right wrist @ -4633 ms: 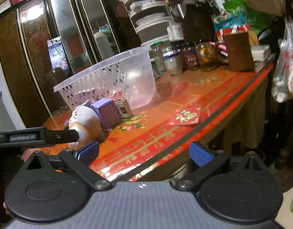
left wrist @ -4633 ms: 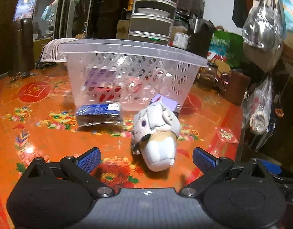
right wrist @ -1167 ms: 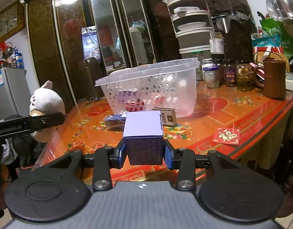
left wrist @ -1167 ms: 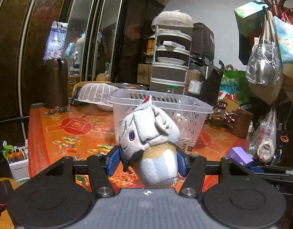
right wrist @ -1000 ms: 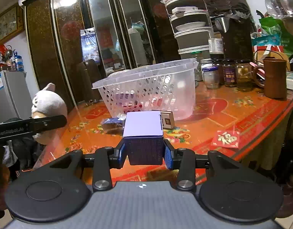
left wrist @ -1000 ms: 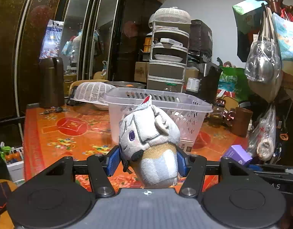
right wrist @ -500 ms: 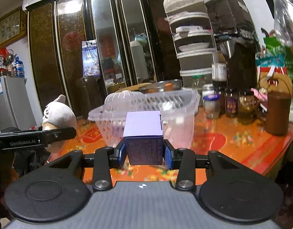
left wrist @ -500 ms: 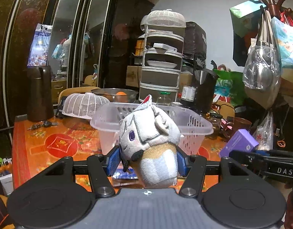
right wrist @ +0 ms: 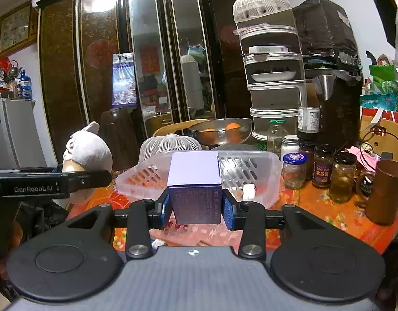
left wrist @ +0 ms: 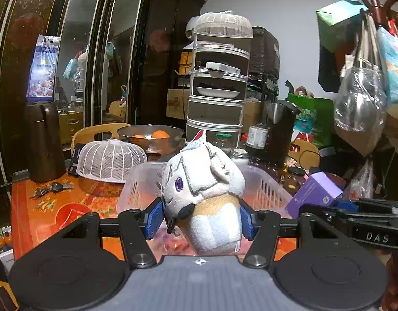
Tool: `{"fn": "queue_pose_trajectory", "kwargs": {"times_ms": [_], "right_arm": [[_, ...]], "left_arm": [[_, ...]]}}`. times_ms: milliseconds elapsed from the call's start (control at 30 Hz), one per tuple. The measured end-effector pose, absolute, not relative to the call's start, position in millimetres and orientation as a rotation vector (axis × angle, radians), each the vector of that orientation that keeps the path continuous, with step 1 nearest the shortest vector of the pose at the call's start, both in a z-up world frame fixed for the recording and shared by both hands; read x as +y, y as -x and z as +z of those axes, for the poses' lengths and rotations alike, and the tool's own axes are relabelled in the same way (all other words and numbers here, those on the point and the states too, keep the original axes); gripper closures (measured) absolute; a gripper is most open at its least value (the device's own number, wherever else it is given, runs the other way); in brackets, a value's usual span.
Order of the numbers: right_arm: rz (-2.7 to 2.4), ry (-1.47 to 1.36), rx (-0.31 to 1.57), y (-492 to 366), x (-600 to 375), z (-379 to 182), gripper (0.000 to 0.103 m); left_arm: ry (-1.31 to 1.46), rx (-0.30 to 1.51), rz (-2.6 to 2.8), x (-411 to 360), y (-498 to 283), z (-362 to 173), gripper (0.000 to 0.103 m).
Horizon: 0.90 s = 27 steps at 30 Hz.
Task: Organize objects
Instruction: 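Carry the plush toy with the left gripper while the right carries the purple box over the basket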
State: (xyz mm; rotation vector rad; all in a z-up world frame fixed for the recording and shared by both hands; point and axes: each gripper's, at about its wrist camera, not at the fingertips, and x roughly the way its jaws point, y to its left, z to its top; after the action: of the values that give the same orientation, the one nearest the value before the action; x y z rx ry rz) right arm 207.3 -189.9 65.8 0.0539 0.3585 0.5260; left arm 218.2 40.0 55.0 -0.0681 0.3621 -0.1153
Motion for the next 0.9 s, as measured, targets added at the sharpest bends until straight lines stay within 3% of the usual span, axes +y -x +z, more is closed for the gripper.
{"fn": "queue_pose_trajectory", "kwargs": {"times_ms": [367,700,767,833,900], "right_arm": [[0.477,0.007,0.484,-302.5,-159.7,75.1,0.059],[0.435,0.042,0.609,-347.7,-146.1,51.5,0.060],[0.437,0.041,0.613,-349.1,-145.4,50.7,0.059],[0.431,0.050,0.601,-347.1,-143.9,52.7,0.054],[0.427,0.058,0.549,-335.5,-146.4,60.5,0.033]], "left_arm": [[0.092,0.543,-0.076,43.5,-329.9,47.6,0.041],[0.087,0.632,-0.029,45.3,-366.0,21.3,0.040],[0.078,0.635,-0.029,45.3,-366.5,17.5,0.035],[0.057,0.606,-0.021,43.6,-361.2,19.9,0.013],[0.035,0.528,-0.014,42.8,-345.6,31.0,0.006]]}}
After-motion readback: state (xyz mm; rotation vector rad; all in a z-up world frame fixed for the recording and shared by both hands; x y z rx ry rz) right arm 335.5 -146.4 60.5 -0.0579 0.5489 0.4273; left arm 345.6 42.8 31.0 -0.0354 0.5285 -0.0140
